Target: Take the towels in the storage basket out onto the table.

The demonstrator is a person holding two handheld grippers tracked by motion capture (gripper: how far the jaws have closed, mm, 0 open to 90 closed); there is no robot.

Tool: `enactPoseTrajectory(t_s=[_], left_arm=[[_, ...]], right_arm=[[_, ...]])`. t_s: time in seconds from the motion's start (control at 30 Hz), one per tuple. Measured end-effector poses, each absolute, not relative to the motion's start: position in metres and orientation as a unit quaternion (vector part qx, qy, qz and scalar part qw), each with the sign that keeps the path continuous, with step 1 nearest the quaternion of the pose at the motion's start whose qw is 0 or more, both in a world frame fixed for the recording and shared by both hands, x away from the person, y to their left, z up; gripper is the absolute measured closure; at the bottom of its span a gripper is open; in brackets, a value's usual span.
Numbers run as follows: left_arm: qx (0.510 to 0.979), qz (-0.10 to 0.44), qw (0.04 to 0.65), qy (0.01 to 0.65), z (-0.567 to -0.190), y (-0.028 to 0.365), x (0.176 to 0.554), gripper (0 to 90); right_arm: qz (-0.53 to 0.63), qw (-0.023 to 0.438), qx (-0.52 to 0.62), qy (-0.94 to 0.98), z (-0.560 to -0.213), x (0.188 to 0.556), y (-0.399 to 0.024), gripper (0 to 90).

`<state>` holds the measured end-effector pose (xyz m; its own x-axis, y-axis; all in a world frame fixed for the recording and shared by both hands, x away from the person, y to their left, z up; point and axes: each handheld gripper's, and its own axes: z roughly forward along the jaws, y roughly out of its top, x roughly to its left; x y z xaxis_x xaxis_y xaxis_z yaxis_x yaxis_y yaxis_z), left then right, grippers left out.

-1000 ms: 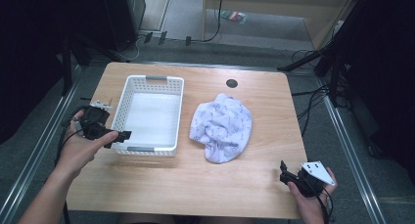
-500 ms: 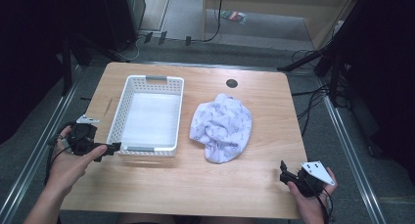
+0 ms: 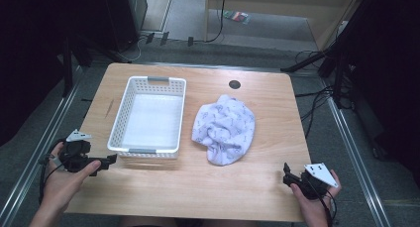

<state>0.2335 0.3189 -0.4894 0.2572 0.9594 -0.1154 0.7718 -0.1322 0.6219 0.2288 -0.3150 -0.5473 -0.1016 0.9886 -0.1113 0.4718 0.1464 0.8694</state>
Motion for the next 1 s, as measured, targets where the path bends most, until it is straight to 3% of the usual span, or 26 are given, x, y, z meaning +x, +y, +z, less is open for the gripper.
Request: enactPoseTrajectory(t_s=[0.37,1.0], left_arm=[[0.716,0.187,0.323,0.590,-0.524,0.325,0.224,0.0],[0.696,0.249,0.358,0.571,-0.551,0.332,0.215,0.0]], right_arm=[[0.344,0.375,0.556,0.657,-0.547,0.229,-0.315,8.3],[0.345,0.376,0.556,0.656,-0.547,0.228,-0.315,8.2]])
